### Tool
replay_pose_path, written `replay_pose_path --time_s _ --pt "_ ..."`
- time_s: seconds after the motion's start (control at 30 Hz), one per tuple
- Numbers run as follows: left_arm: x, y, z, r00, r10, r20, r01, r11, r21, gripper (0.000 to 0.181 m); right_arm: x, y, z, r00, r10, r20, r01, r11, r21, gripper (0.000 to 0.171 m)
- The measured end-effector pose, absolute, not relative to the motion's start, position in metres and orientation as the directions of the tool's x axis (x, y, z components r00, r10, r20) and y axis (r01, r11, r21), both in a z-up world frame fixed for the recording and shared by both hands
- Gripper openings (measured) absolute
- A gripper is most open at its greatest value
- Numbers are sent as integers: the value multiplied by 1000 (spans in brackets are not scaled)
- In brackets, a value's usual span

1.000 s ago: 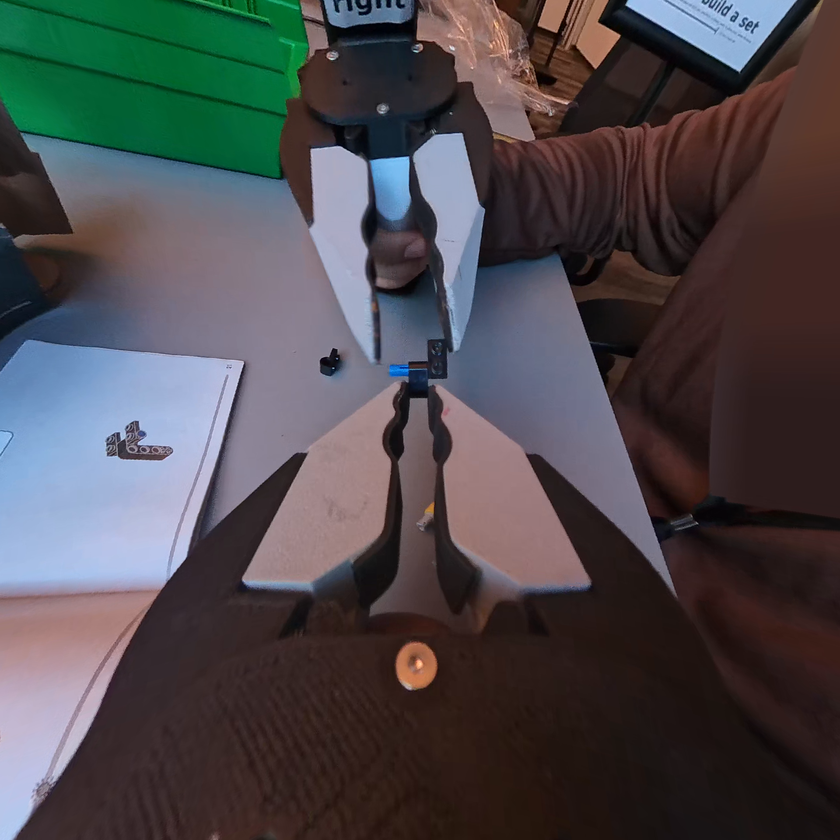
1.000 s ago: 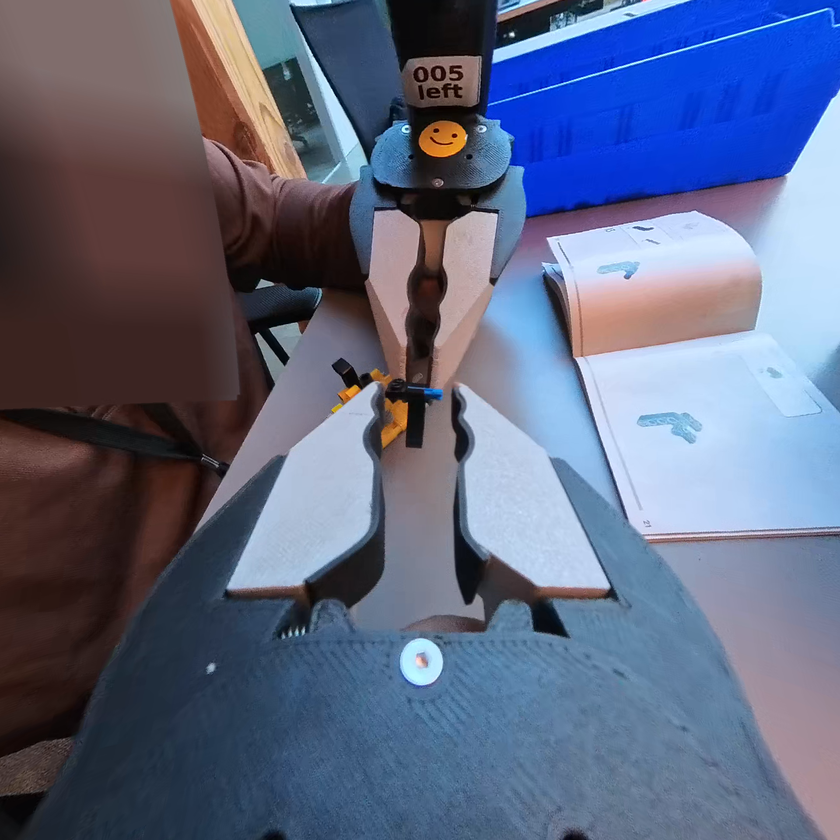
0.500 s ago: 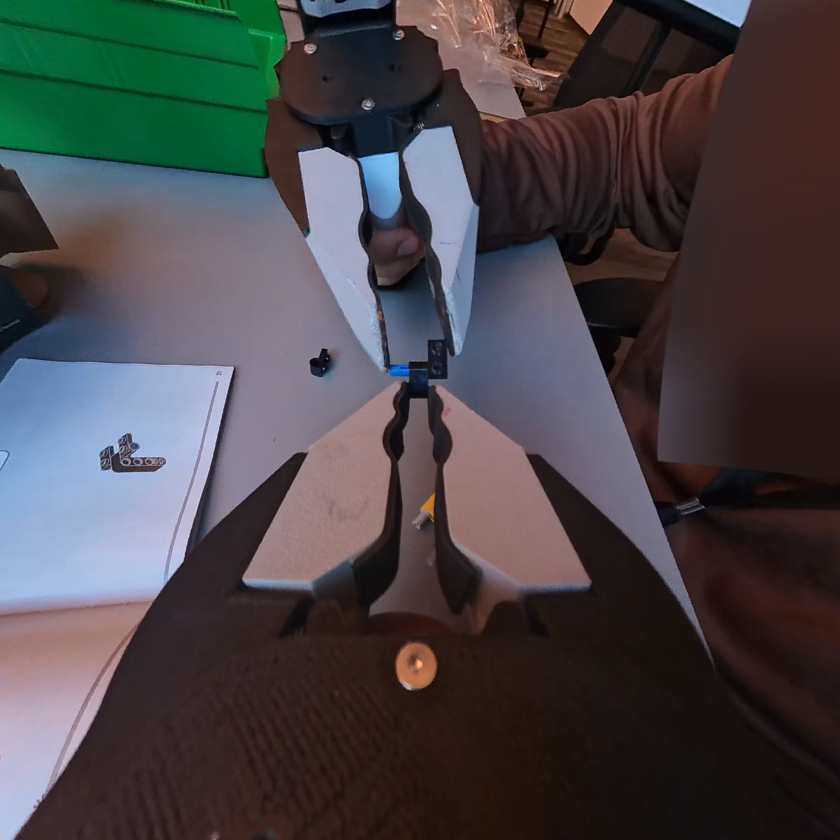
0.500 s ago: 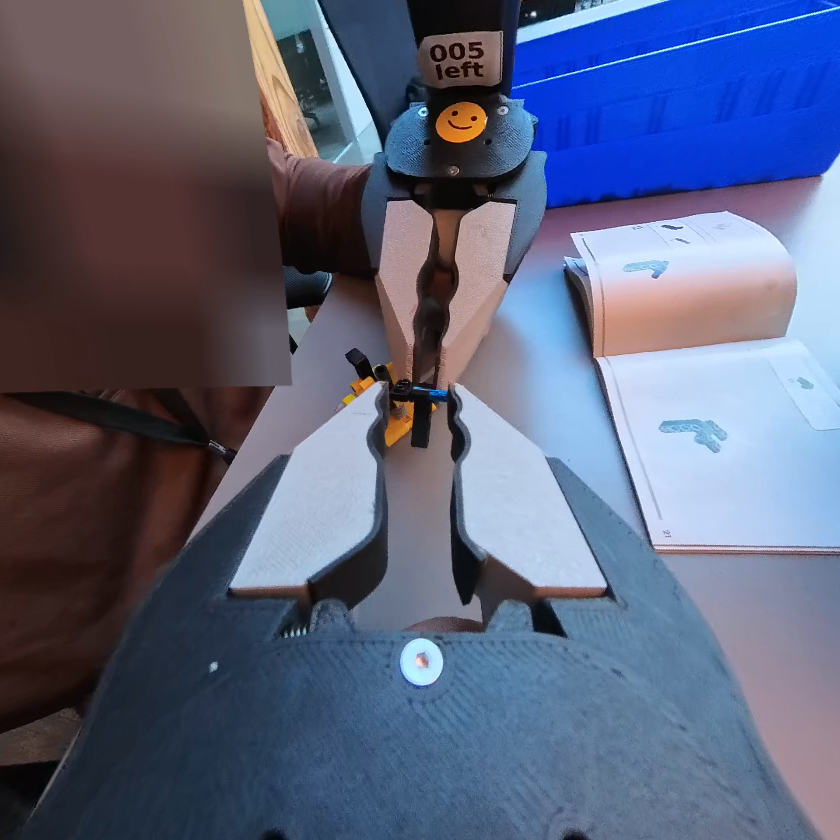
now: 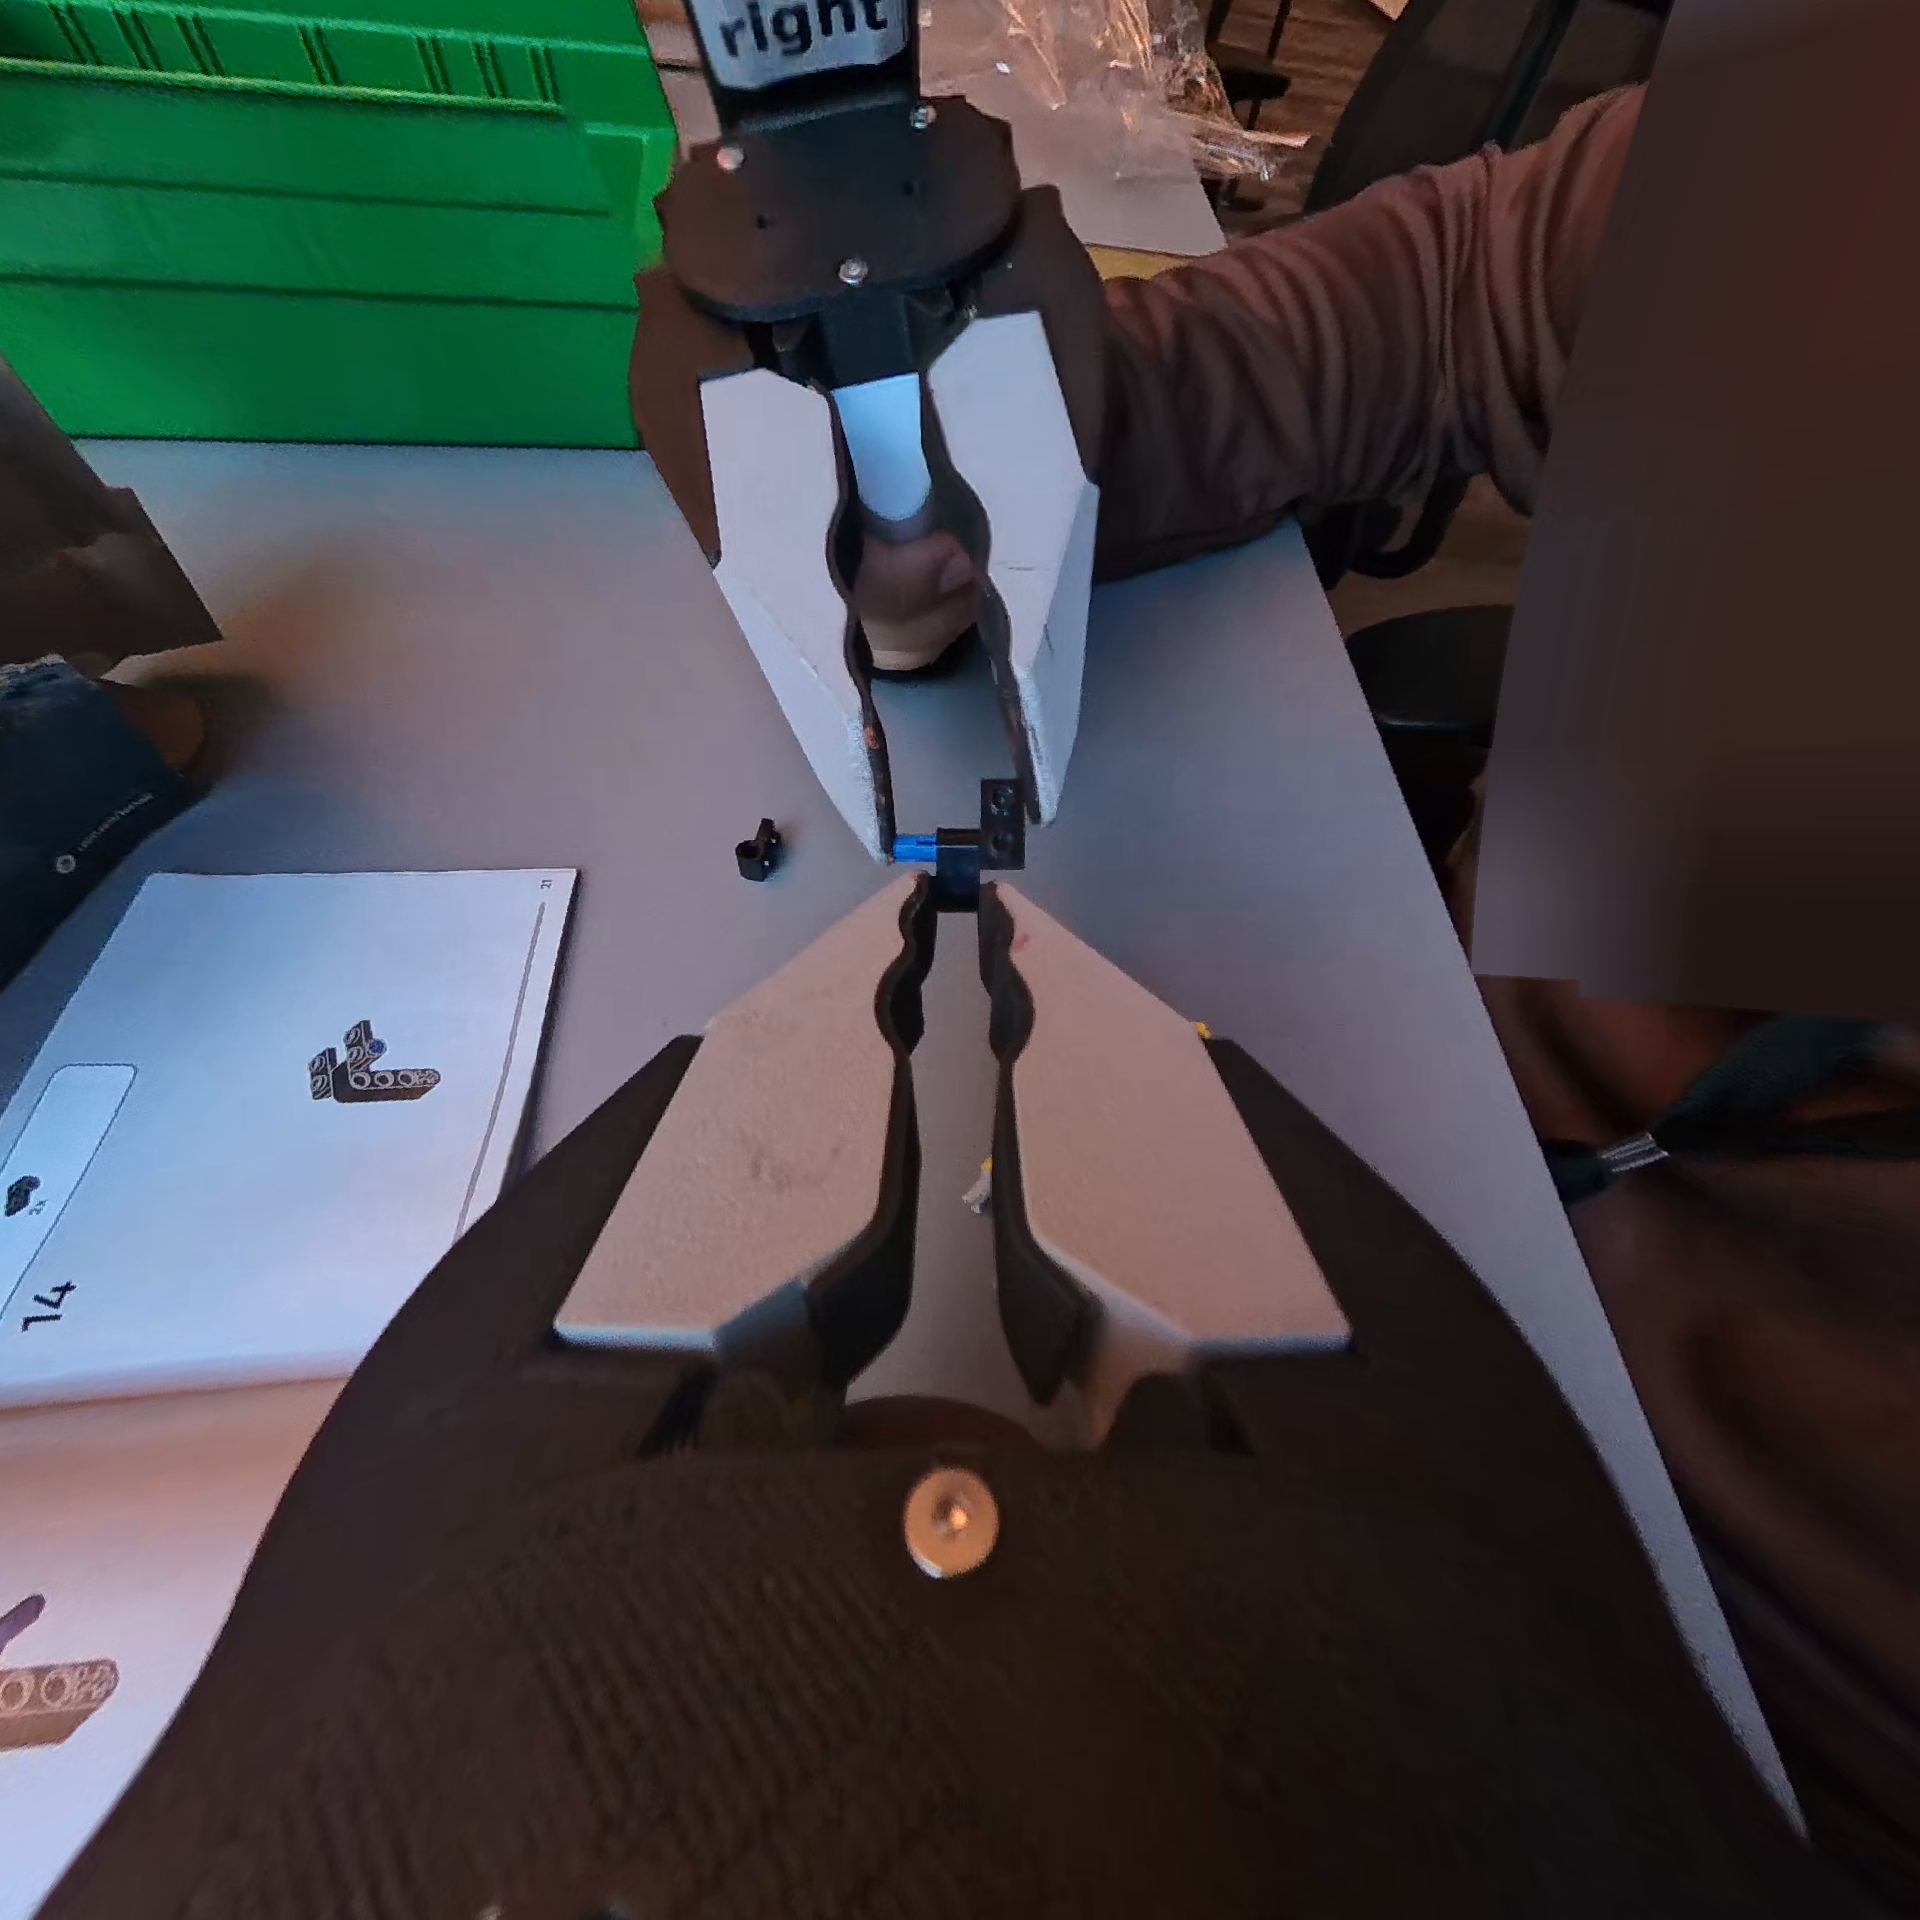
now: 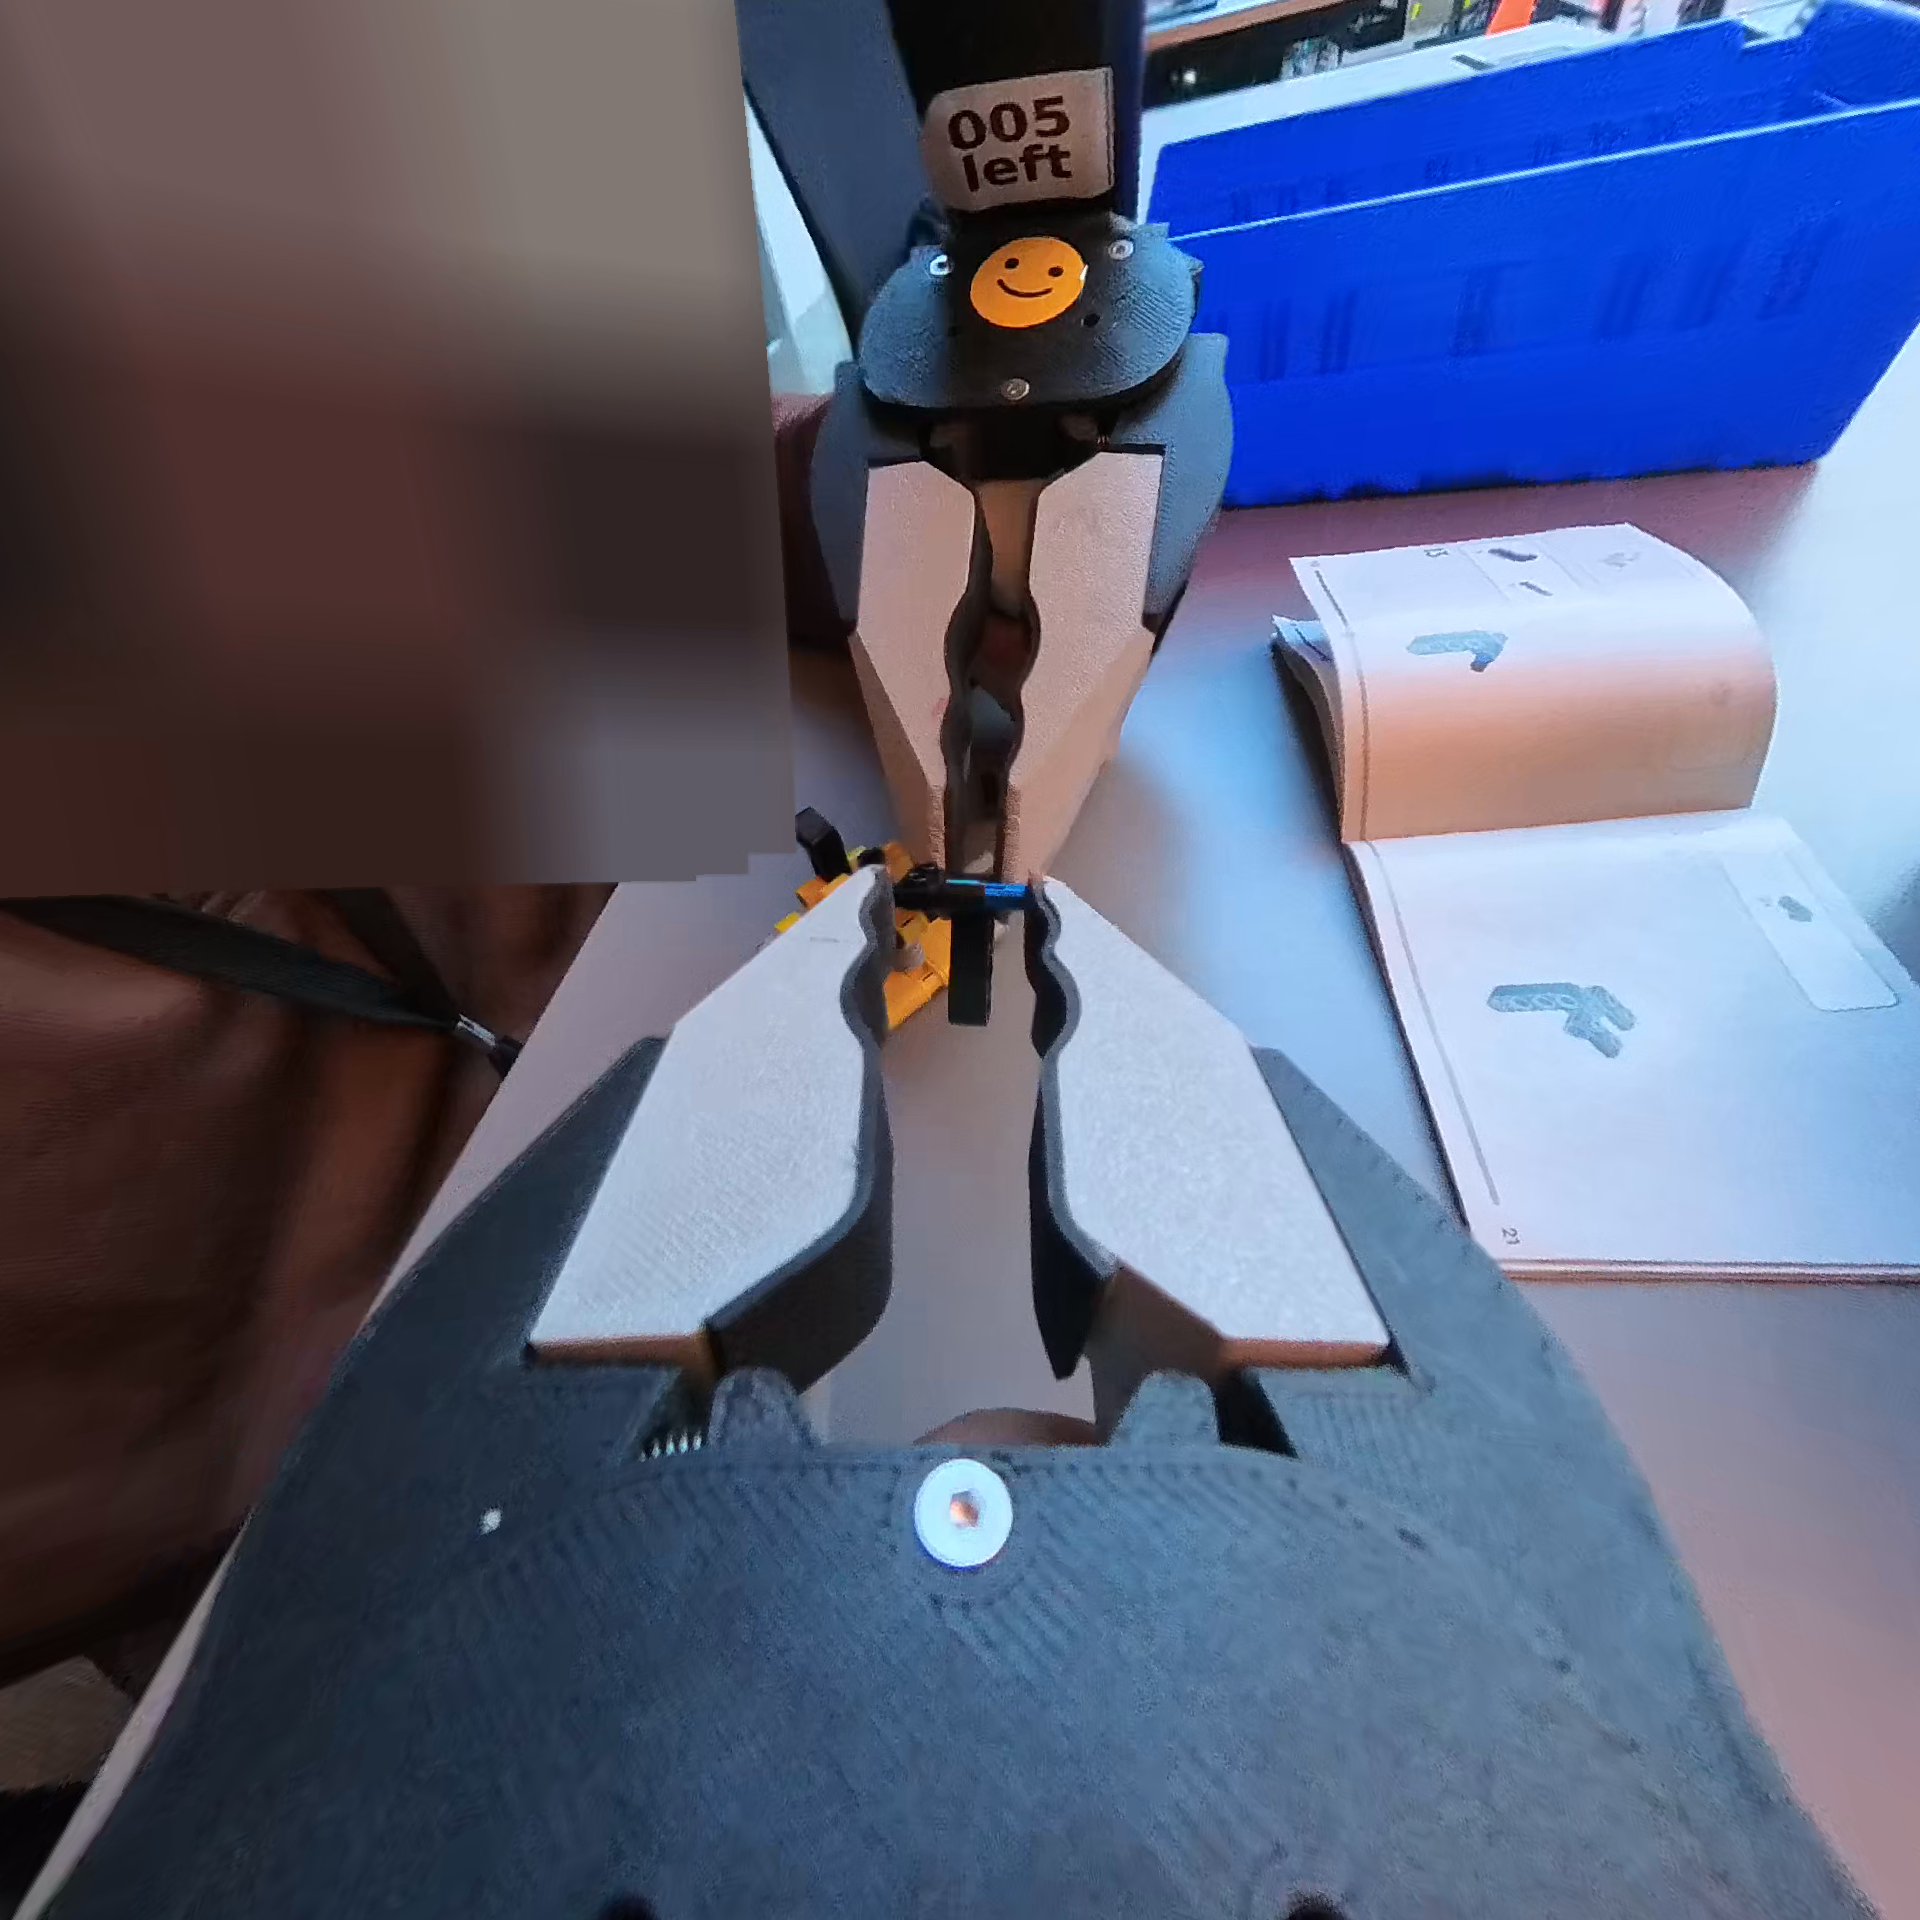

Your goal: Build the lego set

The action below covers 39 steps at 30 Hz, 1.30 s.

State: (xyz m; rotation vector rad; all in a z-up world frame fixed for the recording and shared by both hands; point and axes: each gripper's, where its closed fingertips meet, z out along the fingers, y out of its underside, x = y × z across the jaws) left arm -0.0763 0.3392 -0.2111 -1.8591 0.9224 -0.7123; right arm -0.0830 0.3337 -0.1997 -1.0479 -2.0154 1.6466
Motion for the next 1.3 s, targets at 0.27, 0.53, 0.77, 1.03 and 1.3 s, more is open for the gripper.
replay_pose_path --time_s 0.27,0.53,0.77,1.03,1.3 --pt "-75 337 -210 551 -831 80 -309 -292 -905 4 -82 332 -198 -675 725 -133 301 105 -948 20" --pt "-74 337 -209 551 -832 71 -309 -282 -908 4 -82 331 -197 -671 736 -89 274 135 -952 20" --pt "-85 347 -208 608 -793 51 -294 -284 -912 5 -92 341 -196 -631 767 -118 269 74 -960 22" --pt "-89 352 -213 631 -773 68 -280 -309 -909 5 -87 346 -197 -597 803 3 231 175 -957 4" --pt "-88 353 -218 635 -771 56 -296 -309 -904 5 -87 345 -202 -603 797 -21 250 164 -954 5"
